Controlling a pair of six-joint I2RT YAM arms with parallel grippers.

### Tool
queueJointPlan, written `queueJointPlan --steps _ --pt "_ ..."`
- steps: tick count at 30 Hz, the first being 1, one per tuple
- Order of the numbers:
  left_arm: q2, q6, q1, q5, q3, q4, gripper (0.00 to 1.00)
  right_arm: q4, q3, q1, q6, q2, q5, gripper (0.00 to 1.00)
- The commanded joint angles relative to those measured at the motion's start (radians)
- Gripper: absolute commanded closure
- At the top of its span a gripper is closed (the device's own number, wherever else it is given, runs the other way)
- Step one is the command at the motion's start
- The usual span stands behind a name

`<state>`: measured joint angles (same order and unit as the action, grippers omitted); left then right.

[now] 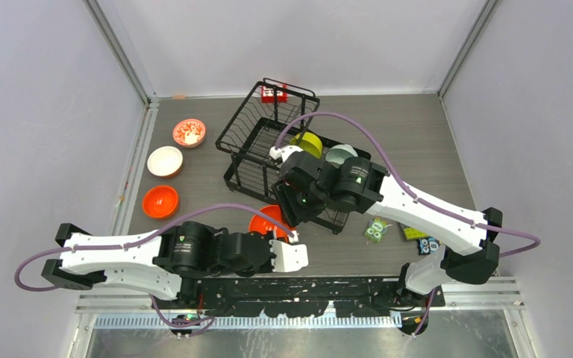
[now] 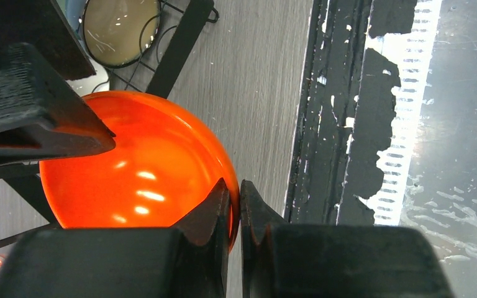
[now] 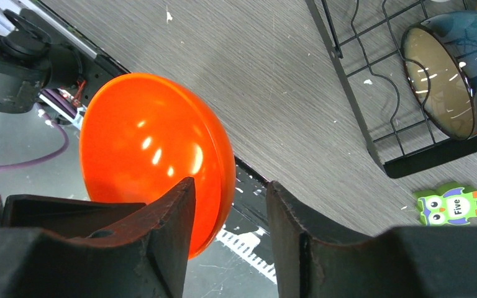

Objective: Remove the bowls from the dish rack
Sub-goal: Place the bowl with the bowl.

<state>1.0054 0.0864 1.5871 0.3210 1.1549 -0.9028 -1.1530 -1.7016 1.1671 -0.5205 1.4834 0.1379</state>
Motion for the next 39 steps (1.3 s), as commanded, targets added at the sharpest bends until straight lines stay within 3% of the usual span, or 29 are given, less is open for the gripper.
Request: queueJointPlan --steps 1,18,21,22,26,29,30,31,32,39 --pt "-0.007 -0.003 0.005 0.004 0.020 0.030 1.00 -0.004 -0.037 0.006 0.020 0.009 0.025 0.51" --pt "0.012 -0.053 0.006 0.057 0.035 0.009 1.00 0.000 0.001 0.039 -0.001 0.030 0.059 0.84" --pt "0.016 -0.065 0.006 0.072 0.038 0.006 0.99 0.003 0.008 0.044 -0.005 0.024 0.066 0.97" --pt "0.016 -0.069 0.006 0.083 0.041 0.006 0.96 0.005 0.009 0.045 -0.007 0.021 0.072 0.99" --pt "0.015 -0.104 0.005 0.128 0.064 -0.007 0.60 0.015 0.025 0.044 -0.018 -0.005 0.106 0.99" --pt "0.000 -0.135 0.005 0.173 0.079 -0.016 0.41 0.044 0.059 0.044 -0.036 -0.045 0.142 0.99" --pt "-0.009 -0.145 0.005 0.195 0.082 -0.012 0.32 0.051 0.070 0.045 -0.041 -0.062 0.155 0.99" --pt "-0.021 -0.156 0.006 0.214 0.083 -0.004 0.12 0.062 0.085 0.044 -0.047 -0.079 0.169 0.99" --pt "-0.034 -0.171 0.005 0.239 0.083 0.010 0.02 0.072 0.100 0.045 -0.054 -0.096 0.181 0.99" --pt "-0.158 -0.346 0.006 0.375 0.058 0.134 0.00 0.151 0.243 0.044 -0.097 -0.244 0.239 0.99"
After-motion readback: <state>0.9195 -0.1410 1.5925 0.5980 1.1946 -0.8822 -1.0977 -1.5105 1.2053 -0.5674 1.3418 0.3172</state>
